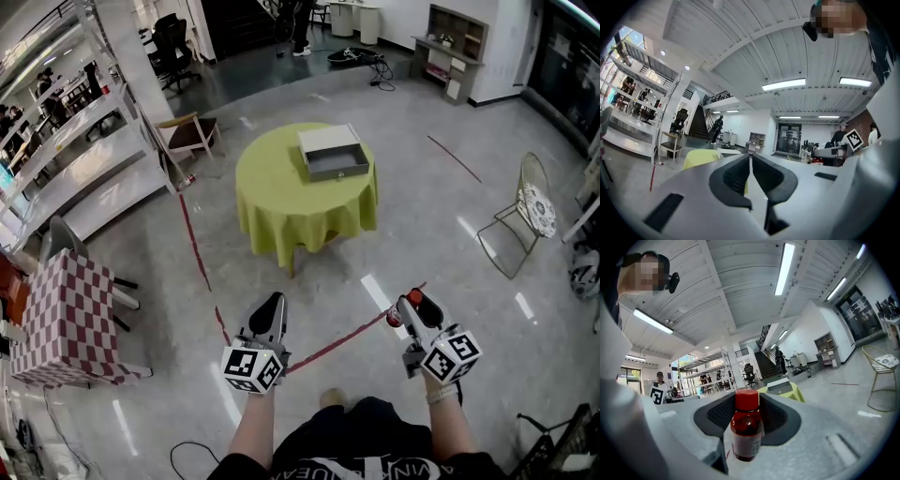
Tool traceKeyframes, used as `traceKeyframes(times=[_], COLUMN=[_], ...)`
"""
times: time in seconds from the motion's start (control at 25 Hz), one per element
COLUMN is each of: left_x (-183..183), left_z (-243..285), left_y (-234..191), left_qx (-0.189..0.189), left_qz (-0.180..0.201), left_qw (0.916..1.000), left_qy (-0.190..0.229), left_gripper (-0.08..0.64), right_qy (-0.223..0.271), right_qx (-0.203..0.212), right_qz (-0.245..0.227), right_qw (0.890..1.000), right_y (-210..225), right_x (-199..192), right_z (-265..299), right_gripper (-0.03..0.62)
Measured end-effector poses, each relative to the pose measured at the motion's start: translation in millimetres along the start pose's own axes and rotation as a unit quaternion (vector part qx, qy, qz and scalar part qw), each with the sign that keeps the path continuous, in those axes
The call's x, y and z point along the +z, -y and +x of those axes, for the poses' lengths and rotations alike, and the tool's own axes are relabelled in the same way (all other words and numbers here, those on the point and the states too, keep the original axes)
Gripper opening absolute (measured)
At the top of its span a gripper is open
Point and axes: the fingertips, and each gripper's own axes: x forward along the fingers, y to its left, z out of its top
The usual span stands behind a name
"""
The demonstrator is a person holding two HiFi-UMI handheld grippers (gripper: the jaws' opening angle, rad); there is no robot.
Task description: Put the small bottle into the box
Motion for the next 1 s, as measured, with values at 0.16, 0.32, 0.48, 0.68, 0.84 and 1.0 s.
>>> traceKeyframes(times=[0.16,0.32,0.48,0.68,0.84,1.0], left_x=[-6.4,-16.3,-17.4,-7.2,0.8,3.6], left_z=[-4.2,-4.2,0.3,26.7,60.1,95.5], left_y=[-16.7,-29.2,-46.0,-64.7,-79.0,-89.2], left_qx=[0.018,0.033,0.045,0.045,0.048,0.046], left_qz=[-0.009,-0.017,-0.019,-0.016,-0.014,-0.013], left_qw=[0.9998,0.9992,0.9986,0.9987,0.9987,0.9987], left_qy=[-0.003,-0.013,-0.018,-0.016,-0.012,-0.017], left_gripper=[0.025,0.025,0.025,0.025,0.025,0.025], right_qy=[-0.004,-0.011,-0.015,-0.008,-0.008,-0.008], right_qx=[0.004,0.011,0.021,0.039,0.054,0.063], right_qz=[0.002,0.011,0.018,0.019,0.013,0.009], right_qw=[1.0,1.0,1.0,0.999,0.998,0.998], right_y=[0.5,2.7,4.1,16.5,30.4,48.1], right_x=[0.3,-3.7,-7.7,2.5,13.4,24.6], right_z=[10.7,27.8,51.2,89.6,122.7,154.6], right_gripper=[0.156,0.156,0.156,0.156,0.156,0.156])
